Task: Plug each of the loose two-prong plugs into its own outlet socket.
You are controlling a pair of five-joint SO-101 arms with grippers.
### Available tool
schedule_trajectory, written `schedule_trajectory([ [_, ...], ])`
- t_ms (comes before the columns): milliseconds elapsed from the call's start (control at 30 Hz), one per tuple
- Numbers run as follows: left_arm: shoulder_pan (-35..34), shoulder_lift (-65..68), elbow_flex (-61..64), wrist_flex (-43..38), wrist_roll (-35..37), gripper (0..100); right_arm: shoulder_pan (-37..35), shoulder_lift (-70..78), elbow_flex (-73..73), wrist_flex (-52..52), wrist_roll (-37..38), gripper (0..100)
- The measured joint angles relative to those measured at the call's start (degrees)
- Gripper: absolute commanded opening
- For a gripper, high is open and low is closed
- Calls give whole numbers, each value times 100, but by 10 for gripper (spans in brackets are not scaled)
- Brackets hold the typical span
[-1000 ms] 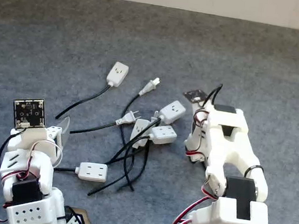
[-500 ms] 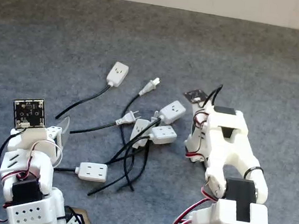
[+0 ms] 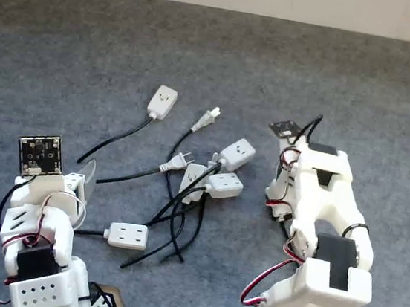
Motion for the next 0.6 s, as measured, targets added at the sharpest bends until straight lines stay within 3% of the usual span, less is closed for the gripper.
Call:
schedule_trajectory([
  [233, 0, 0, 0, 0, 0, 299, 0, -580, -70, 0, -413, 5],
  [600, 0, 0, -26, 132, -70, 299, -1178, -4343, 246, 211, -1433, 5],
])
